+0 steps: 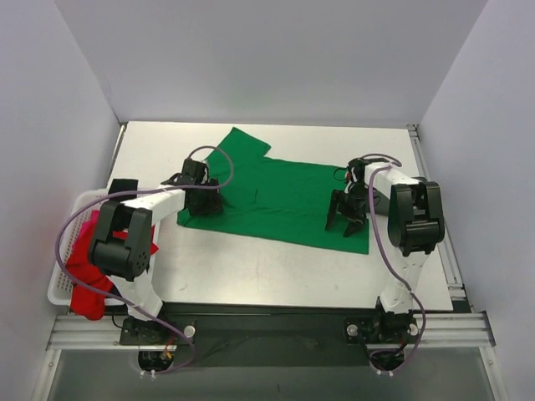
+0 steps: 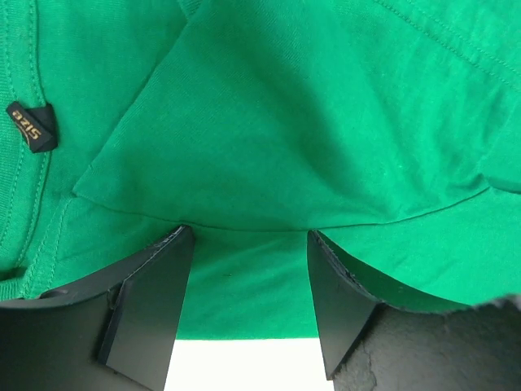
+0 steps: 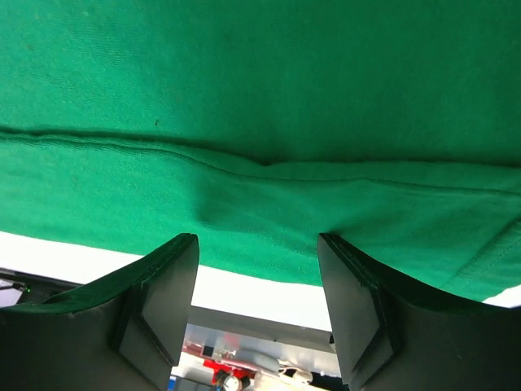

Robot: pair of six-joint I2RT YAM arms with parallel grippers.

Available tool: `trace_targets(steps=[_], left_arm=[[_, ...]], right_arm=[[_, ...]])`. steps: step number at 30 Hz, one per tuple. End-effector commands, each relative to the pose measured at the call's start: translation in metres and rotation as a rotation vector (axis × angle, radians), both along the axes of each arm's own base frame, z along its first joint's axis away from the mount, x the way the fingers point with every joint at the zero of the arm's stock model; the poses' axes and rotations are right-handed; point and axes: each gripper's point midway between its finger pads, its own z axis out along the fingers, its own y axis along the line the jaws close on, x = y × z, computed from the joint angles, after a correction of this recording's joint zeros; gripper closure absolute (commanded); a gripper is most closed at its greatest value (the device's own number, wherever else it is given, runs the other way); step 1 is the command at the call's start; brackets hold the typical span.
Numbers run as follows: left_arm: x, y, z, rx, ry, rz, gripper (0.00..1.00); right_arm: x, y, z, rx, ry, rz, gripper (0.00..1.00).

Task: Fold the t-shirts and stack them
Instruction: Fold the flattened tshirt in 1/3 of the way

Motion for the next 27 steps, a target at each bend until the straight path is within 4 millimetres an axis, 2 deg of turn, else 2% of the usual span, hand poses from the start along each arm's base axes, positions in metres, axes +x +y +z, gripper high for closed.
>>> trace_targets(steps=[1,5,7,14,21,25,27], left_arm=[[-0.024,0.005,-0.017,0.013,0.057,0.007,0.31],[-0.054,0.023,-0.026,0.071,0.122,0.046,0.30],[-0.064,0.026,-0.022,0.073,0.126,0.050,0.30],[-0.109,0.024,-0.015,0.032,0.168,0.035,0.30],[-0.163,0.022,-0.013,0.008,0.256,0.004,0.30],[-0.180,0.026,-0.008,0.005,0.271,0.006,0.30],[-0.184,0.019,0.000,-0.012,0.256,-0.020,0.30]], right_arm=[[-0.033,0.000,-0.010,-0.021,0.091,0.011,0.39],[-0.059,-0.005,-0.011,-0.050,0.151,-0.019,0.39],[-0.078,-0.005,-0.012,-0.049,0.195,-0.032,0.39],[-0.124,-0.009,-0.004,-0.069,0.230,-0.053,0.39],[-0.141,-0.013,-0.001,-0.088,0.245,-0.068,0.38],[-0.144,-0.015,-0.001,-0.095,0.250,-0.061,0.38],[-0.144,-0.015,0.001,-0.096,0.243,-0.058,0.38]])
